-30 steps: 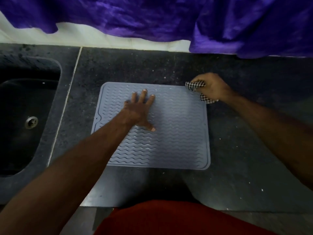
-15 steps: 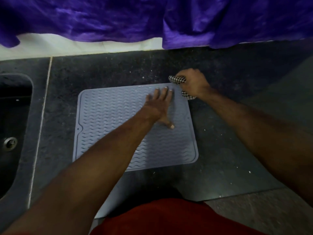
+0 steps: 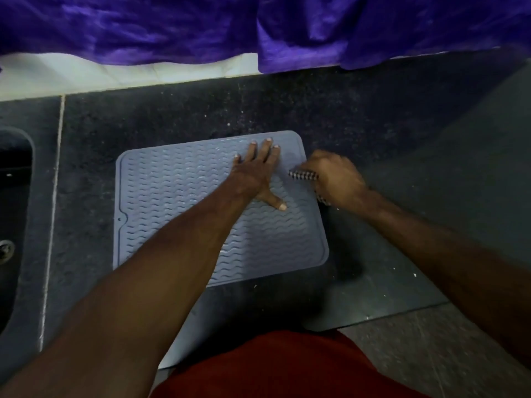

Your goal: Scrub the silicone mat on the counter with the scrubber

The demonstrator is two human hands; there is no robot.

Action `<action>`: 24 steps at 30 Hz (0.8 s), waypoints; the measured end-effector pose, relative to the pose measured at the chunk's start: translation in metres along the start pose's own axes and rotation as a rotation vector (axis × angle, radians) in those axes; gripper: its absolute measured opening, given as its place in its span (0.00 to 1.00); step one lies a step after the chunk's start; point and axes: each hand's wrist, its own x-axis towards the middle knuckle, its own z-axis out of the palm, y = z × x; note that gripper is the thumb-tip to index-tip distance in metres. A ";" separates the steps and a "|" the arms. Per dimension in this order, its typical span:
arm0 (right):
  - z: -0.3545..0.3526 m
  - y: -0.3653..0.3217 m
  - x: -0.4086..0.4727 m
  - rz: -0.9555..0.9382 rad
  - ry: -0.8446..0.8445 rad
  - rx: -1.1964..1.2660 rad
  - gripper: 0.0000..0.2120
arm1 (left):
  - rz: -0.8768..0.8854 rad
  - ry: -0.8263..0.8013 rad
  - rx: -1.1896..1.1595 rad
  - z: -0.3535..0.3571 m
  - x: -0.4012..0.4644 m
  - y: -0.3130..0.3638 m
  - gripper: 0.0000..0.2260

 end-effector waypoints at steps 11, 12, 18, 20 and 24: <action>0.023 -0.012 -0.002 0.018 0.052 -0.156 0.18 | 0.004 0.014 0.028 0.005 0.005 -0.004 0.66; 0.024 -0.014 -0.022 0.009 0.006 -0.138 0.19 | 0.002 0.018 0.033 0.005 0.005 -0.004 0.66; 0.014 -0.024 -0.065 -0.005 -0.103 -0.109 0.20 | -0.004 0.008 0.056 0.004 0.005 -0.002 0.66; 0.010 -0.025 -0.044 0.011 -0.007 -0.095 0.20 | -0.015 0.004 0.058 0.002 0.004 -0.001 0.66; 0.023 -0.038 -0.027 0.054 0.000 -0.185 0.18 | -0.014 0.010 0.059 0.001 0.002 0.000 0.65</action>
